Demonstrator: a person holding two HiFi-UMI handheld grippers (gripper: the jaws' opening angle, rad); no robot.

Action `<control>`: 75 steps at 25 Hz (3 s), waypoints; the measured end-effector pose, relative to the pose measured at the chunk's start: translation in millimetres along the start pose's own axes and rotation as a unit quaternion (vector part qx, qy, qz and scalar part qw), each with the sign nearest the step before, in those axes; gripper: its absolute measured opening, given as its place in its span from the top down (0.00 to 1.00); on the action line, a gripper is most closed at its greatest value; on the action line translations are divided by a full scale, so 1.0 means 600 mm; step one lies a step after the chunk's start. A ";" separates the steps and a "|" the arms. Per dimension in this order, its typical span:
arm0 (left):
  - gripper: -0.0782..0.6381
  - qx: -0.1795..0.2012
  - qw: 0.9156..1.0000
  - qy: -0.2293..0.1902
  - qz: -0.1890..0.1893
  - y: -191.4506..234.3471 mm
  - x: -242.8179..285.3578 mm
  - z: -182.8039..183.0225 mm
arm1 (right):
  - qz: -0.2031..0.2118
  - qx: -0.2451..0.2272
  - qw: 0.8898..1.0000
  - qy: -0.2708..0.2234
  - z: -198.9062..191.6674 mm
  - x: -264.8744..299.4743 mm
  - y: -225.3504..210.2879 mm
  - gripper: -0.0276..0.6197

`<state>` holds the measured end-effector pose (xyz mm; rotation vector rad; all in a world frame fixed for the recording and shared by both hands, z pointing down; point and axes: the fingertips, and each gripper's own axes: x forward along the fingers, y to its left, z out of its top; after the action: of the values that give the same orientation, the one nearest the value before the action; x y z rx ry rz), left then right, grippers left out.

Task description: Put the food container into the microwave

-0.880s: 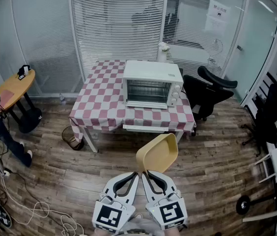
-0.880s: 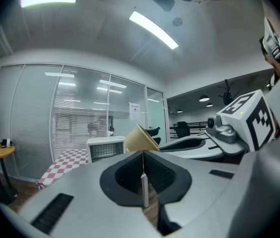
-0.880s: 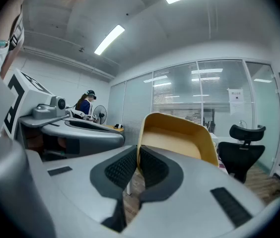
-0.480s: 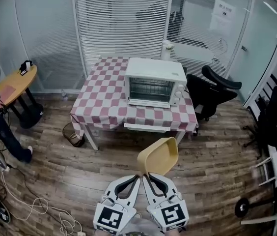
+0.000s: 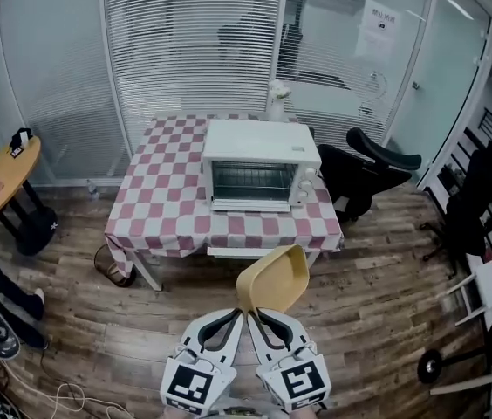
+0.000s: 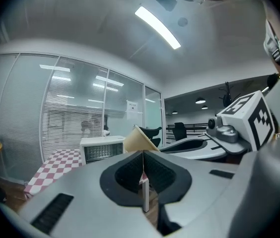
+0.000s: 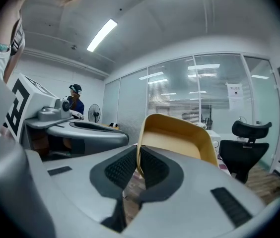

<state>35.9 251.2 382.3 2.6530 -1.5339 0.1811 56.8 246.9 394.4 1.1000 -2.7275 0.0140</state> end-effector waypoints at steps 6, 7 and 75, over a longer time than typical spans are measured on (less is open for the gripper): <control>0.87 0.012 1.000 0.002 -0.025 0.060 0.055 0.013 | -0.015 0.004 1.000 -0.003 0.018 0.067 -0.030 0.94; 0.87 0.012 1.000 0.004 -0.027 0.067 0.061 0.011 | -0.016 0.006 1.000 -0.003 0.019 0.075 -0.033 0.94; 0.87 -0.001 0.999 0.022 0.036 0.296 0.532 0.060 | 0.048 0.022 0.998 0.033 0.022 0.389 -0.437 0.94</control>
<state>42.3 -115.7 391.0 2.5754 -1.6164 0.2416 71.0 -103.9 407.8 0.9612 -2.7295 0.1242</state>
